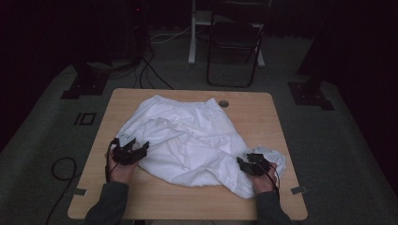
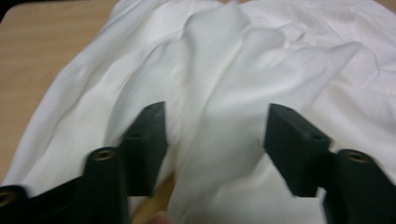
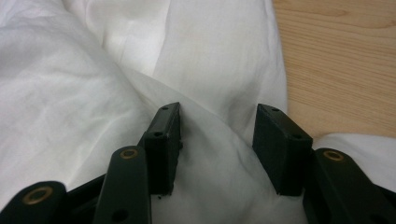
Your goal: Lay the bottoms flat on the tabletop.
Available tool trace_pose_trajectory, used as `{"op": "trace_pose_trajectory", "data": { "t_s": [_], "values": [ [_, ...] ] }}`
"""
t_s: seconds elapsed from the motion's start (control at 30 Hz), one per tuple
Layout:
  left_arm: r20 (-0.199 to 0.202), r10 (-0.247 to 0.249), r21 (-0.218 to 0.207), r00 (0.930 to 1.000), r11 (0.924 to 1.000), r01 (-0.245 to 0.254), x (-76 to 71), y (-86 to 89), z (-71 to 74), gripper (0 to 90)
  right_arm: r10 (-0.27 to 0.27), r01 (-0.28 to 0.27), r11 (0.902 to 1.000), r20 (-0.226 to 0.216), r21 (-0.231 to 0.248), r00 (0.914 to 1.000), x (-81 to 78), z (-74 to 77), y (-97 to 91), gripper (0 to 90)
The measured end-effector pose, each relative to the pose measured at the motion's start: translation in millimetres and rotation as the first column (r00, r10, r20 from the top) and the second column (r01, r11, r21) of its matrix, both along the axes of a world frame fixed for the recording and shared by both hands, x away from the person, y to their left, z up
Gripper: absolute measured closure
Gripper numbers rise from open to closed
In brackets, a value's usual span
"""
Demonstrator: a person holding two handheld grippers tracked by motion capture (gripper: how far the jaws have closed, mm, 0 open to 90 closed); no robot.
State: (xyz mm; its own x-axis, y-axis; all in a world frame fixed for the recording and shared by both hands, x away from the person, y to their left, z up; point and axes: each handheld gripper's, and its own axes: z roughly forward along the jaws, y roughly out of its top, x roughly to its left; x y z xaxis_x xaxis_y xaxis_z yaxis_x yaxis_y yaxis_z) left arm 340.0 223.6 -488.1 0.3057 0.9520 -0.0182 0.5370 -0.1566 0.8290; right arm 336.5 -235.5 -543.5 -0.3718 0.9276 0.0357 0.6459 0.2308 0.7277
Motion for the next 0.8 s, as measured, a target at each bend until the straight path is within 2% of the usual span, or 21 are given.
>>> {"op": "trace_pose_trajectory", "data": {
  "t_s": [0.03,0.07,0.1,0.13,0.17,0.2,0.27,0.3,0.33,0.4,0.43,0.47,0.5,0.53,0.57,0.6,0.7,0.8],
  "values": [
    [-0.003,-0.013,0.03,0.9999,0.9995,0.013,13.2,-11.2,4.0,37.0,0.0,0.0,1.0,0.004,0.0,1.0,-0.4,-0.4,0.0,51.2],
    [-0.003,-0.013,0.03,0.9999,0.9995,0.013,13.2,-11.2,4.0,36.1,0.0,0.0,1.0,0.004,0.0,1.0,-0.4,-0.4,0.0,51.2],
    [-0.003,-0.019,0.049,0.9998,0.9986,0.019,27.0,-20.7,7.3,34.5,0.0,0.0,1.0,0.009,-0.006,1.0,-0.8,-0.4,0.6,51.2],
    [-0.003,-0.019,0.049,0.9998,0.9986,0.019,27.0,-20.7,7.3,33.6,0.0,0.0,1.0,0.009,-0.006,1.0,-0.8,-0.4,0.6,51.2],
    [-0.011,-0.016,0.063,0.9998,0.9979,0.017,41.0,-28.0,9.2,33.0,0.0,0.0,1.0,0.01,0.0,1.0,-1.0,-0.9,0.0,51.2],
    [-0.011,-0.016,0.063,0.9998,0.9979,0.017,41.0,-28.0,9.2,32.1,0.0,0.0,1.0,0.01,0.0,1.0,-1.0,-0.9,0.0,51.2],
    [-0.03,-0.001,0.081,0.9996,0.9967,0.004,56.1,-33.1,7.9,30.8,0.0,0.0,1.0,0.017,0.006,0.9999,-1.8,-1.7,-0.4,51.2],
    [-0.053,0.026,0.108,0.9982,0.994,-0.02,66.6,-35.0,3.1,29.9,-0.001,0.001,1.0,0.019,0.005,0.9998,-2.1,-1.9,-0.2,51.2],
    [-0.053,0.026,0.108,0.9982,0.994,-0.02,66.6,-35.0,3.1,30.1,-0.001,0.001,1.0,0.019,0.005,0.9998,-2.1,-1.9,-0.2,51.2],
    [-0.089,0.051,0.119,0.9947,0.992,-0.041,74.7,-33.2,-4.7,33.1,0.0,0.0,1.0,0.02,0.005,0.9998,-2.1,-2.0,-0.4,51.2],
    [-0.129,0.053,0.128,0.9902,0.9911,-0.036,75.5,-29.7,-12.5,50.1,0.001,-0.001,1.0,0.021,0.007,0.9998,-2.0,-2.2,-0.7,51.1],
    [-0.129,0.053,0.128,0.9902,0.9911,-0.036,75.5,-29.7,-12.5,60.7,0.001,-0.001,1.0,0.021,0.007,0.9998,-2.0,-2.2,-0.7,51.1],
    [-0.162,0.052,0.138,0.9854,0.99,-0.03,70.2,-24.9,-17.5,71.6,0.003,-0.003,0.9999,0.02,0.01,0.9998,-1.8,-2.2,-1.1,51.1],
    [-0.162,0.052,0.138,0.9854,0.99,-0.03,70.2,-24.9,-17.5,78.1,0.003,-0.003,0.9999,0.02,0.01,0.9998,-1.8,-2.2,-1.1,51.1],
    [-0.168,0.058,0.124,0.9841,0.9915,-0.038,59.8,-17.4,-18.9,78.1,0.004,-0.004,0.9999,0.02,0.01,0.9998,-1.7,-2.2,-1.2,51.1],
    [-0.164,0.057,0.109,0.9848,0.9932,-0.04,52.7,-12.8,-19.0,84.3,0.005,-0.006,0.9999,0.021,0.011,0.9998,-1.7,-2.2,-1.3,51.2],
    [-0.156,0.052,0.079,0.9865,0.9961,-0.04,27.1,4.4,-18.7,85.9,0.006,-0.006,0.9999,0.02,0.012,0.9998,-1.5,-2.3,-1.8,51.2],
    [-0.152,0.074,0.041,0.9856,0.9968,-0.069,0.4,24.9,-19.8,86.3,0.005,-0.006,0.9999,0.019,0.011,0.9998,-1.5,-2.2,-1.6,51.3]
  ]
}}
